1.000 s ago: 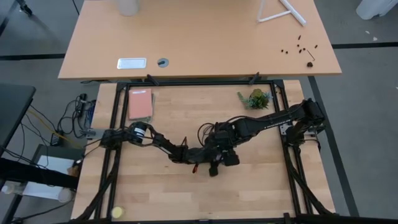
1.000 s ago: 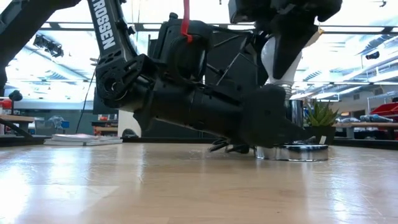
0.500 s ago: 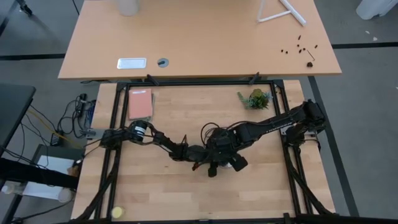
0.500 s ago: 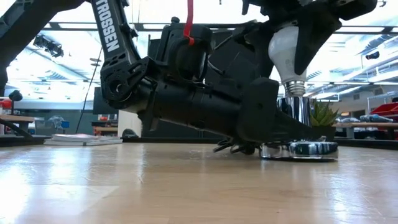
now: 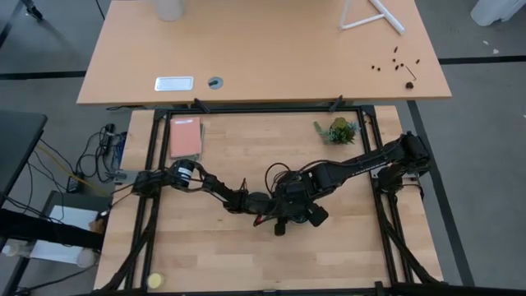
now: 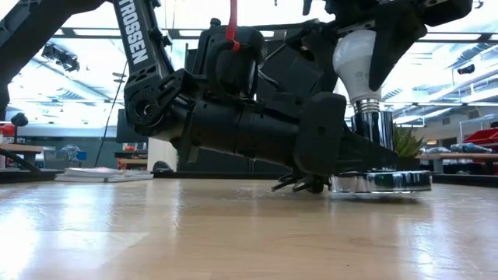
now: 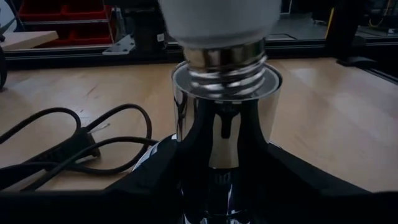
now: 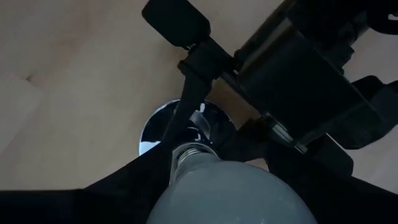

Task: Screw lightbulb
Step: Insert the white lightbulb into the silver lamp

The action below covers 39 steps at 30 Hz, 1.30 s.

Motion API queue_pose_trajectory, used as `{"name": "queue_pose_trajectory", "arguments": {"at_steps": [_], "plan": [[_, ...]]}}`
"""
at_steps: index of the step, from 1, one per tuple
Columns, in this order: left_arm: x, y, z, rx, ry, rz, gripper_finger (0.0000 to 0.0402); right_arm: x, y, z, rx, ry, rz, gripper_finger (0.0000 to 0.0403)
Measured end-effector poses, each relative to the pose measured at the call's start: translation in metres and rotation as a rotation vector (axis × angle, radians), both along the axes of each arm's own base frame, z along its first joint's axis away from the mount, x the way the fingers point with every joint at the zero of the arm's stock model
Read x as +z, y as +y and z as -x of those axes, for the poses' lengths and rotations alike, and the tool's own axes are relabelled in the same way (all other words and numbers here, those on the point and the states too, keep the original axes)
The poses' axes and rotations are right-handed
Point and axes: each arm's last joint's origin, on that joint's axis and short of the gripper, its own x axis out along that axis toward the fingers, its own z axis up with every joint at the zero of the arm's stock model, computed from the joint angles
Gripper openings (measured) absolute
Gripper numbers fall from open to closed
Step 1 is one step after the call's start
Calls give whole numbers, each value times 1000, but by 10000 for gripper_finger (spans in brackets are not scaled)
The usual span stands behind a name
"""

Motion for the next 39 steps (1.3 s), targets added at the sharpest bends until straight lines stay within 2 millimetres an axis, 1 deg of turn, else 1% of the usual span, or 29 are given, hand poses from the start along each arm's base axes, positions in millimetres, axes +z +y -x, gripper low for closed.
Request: {"name": "queue_pose_trajectory", "arguments": {"at_steps": [5,12,18,21,26,29,34,39], "plan": [[1,0,0,0,-7,1,195,-1,5,1,12,-6,10,273],[1,-3,1,-7,-33,-3,195,-13,10,4,20,-15,50,261],[2,-4,1,0,-42,-19,195,-13,10,4,-53,-15,32,268],[2,-4,1,10,-44,-17,195,-13,9,4,-126,-14,37,268],[2,-3,1,52,-43,3,195,-13,8,5,-291,-3,25,260],[2,-3,1,62,-44,9,195,-13,8,5,-392,1,18,262],[2,-2,1,95,-45,45,195,-14,7,6,-540,-7,20,270],[4,-2,1,106,-64,97,195,-13,9,6,-658,-40,38,261]]}}
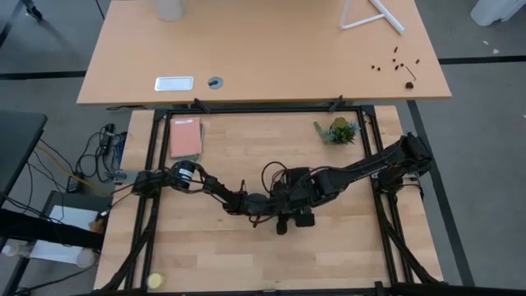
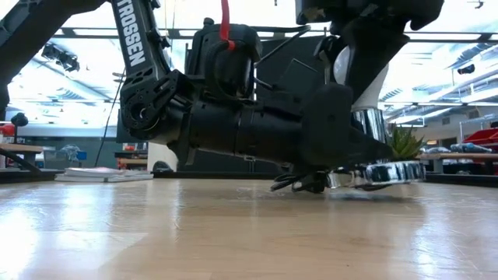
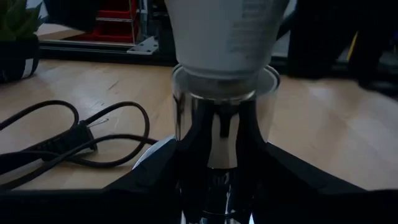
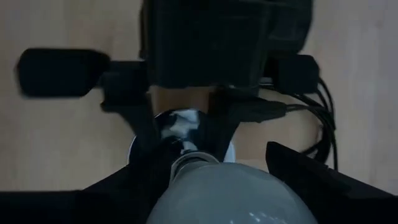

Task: Screw lightbulb
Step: Insert the white lightbulb into the silver lamp

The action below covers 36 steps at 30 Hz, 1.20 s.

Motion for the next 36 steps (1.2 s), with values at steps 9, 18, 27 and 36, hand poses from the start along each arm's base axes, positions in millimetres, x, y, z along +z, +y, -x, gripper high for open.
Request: {"name": "queue_pose_trajectory", "arguments": {"at_steps": [9,18,27,36], "plan": [[0,1,0,29,-5,43,195,-1,5,4,-211,-27,7,271],[0,1,0,31,-2,43,195,-1,1,4,-436,-32,-79,262],[-1,2,0,62,11,22,195,-2,-7,2,-692,-21,-208,269],[-2,4,-1,66,28,-4,195,-2,-12,-2,-667,-35,-226,285]]}}
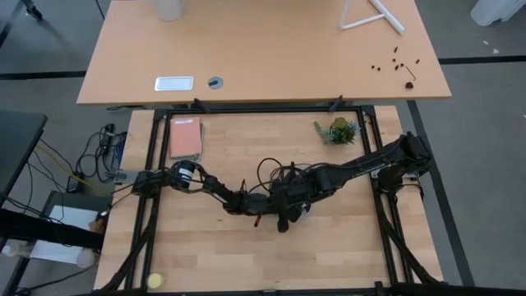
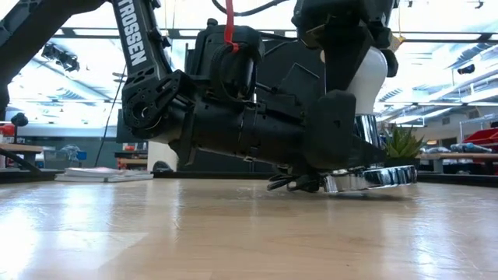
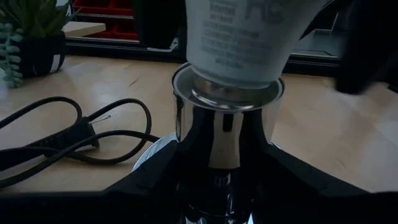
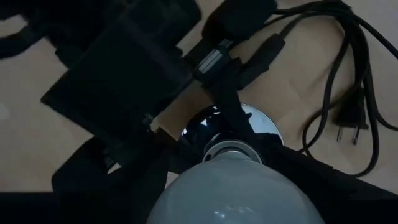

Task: Screw lightbulb
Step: Insert the white lightbulb into the silver lamp

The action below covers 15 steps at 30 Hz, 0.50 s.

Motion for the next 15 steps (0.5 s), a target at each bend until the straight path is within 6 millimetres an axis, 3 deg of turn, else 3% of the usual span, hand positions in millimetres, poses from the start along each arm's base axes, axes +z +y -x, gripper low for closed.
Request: {"name": "queue_pose_trajectory", "arguments": {"at_steps": [15], "plan": [[1,0,-1,-6,11,-1,195,6,-6,2,315,14,47,374]]}}
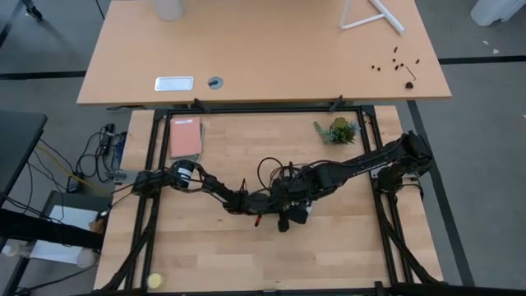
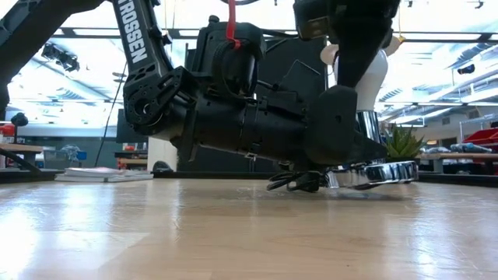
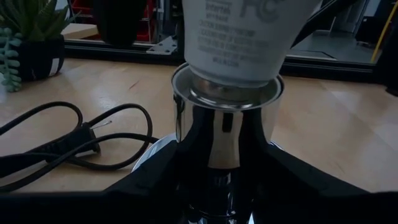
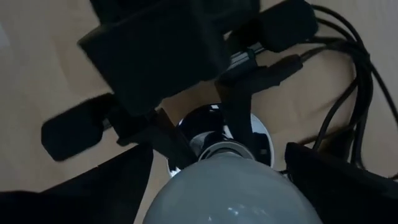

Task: Screw lightbulb
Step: Insert the white lightbulb into the silver lamp

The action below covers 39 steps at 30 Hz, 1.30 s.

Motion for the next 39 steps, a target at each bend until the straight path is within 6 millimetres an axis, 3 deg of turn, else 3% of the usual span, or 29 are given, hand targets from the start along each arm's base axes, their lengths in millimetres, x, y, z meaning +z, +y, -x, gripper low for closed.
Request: {"name": "queue_pose_trajectory", "arguments": {"at_steps": [9,21,33,39], "plan": [[-2,0,0,1,27,-5,195,3,-1,2,162,16,51,375],[-7,2,1,12,65,-15,195,31,-2,0,265,9,107,374],[-7,2,1,12,68,-15,195,31,13,6,609,51,177,374],[-7,2,1,12,69,-15,195,31,24,10,849,74,336,374]]}}
